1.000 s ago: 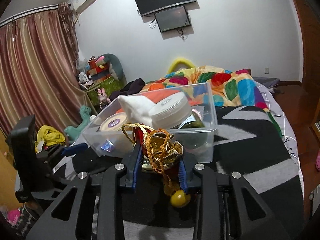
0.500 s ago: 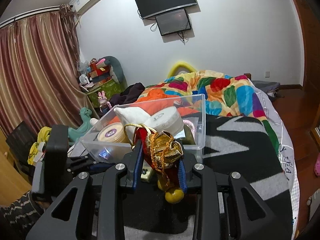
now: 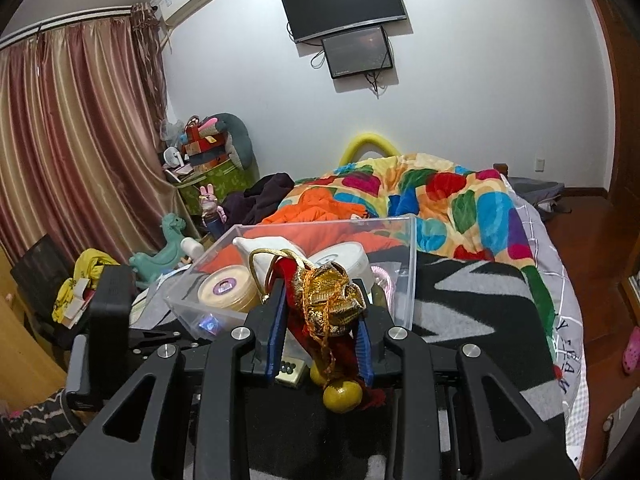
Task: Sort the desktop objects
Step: 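Grasp the wooden eraser with the left tool while the right carries the red pouch over the box, then lower the red pouch into the box and open the right tool while the left carries the eraser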
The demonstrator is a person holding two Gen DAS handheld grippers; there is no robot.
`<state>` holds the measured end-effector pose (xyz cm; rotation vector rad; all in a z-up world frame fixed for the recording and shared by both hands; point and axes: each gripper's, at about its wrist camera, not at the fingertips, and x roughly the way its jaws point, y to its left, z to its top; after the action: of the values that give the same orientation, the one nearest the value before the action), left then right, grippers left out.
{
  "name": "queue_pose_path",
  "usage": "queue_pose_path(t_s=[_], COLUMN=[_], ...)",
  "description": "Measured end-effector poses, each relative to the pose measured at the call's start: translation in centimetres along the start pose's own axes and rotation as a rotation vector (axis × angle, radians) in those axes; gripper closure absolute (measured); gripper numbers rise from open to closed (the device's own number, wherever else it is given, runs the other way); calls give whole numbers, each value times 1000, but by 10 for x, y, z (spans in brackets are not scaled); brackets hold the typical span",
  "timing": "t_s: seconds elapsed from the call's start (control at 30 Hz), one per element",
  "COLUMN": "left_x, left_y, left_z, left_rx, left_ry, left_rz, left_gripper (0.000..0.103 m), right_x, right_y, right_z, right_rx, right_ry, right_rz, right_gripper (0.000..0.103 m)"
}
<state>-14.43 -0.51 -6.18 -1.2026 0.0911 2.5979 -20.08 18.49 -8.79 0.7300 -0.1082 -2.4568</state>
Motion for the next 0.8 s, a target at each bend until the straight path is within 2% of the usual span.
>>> queue_pose_path(t_s=[0.33, 0.67, 0.8], left_x=[-34, -57, -61], left_y=[2, 21, 25], left_z=[0, 25, 30], left_rx=[-6, -44, -64], left_ry=[-91, -170, -180], left_rz=[16, 23, 20], left_gripper=[80, 80, 80], right_x=[19, 42, 49], right_y=[5, 18, 18], right_z=[17, 45, 43], right_rx=[-56, -134, -137], right_ry=[-1, -43, -32], right_rz=[-28, -59, -54], right_gripper=[76, 76, 76])
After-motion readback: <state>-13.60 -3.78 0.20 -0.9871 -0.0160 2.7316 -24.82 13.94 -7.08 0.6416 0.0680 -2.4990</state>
